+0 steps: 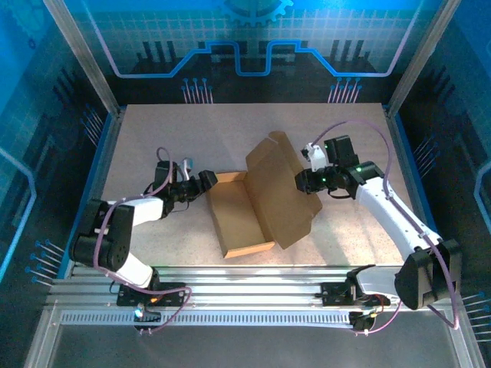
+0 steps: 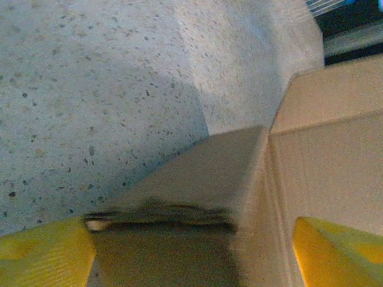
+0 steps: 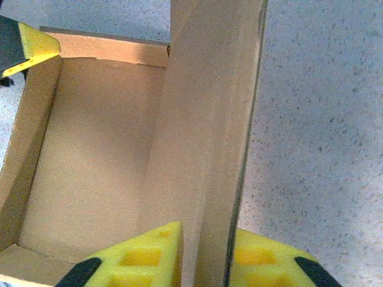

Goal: Fold the paper box

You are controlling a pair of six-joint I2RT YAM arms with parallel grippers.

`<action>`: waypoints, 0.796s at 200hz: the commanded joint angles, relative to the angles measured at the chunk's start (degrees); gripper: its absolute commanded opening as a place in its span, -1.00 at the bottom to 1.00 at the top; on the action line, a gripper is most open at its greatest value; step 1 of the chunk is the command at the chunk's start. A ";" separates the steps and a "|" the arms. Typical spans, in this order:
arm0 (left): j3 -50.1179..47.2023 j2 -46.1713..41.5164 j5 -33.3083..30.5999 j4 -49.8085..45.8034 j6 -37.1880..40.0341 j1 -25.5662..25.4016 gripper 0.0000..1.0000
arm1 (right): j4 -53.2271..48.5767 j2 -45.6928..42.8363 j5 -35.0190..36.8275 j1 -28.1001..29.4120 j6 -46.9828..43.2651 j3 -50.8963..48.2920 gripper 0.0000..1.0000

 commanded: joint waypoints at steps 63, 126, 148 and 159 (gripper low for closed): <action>17.51 -4.84 2.07 -21.84 24.32 1.43 0.93 | -8.31 4.51 6.53 5.91 -12.65 12.36 -0.79; 23.04 3.28 13.68 -16.93 34.78 1.34 0.84 | -7.88 7.21 2.47 6.85 -17.28 15.35 -0.83; 28.51 7.82 18.82 -20.00 36.96 1.34 0.80 | -6.81 7.65 2.53 6.98 -18.06 15.39 -0.85; 30.99 9.91 21.93 -20.81 37.42 1.34 0.79 | -6.17 7.68 2.40 7.02 -18.19 15.30 -0.86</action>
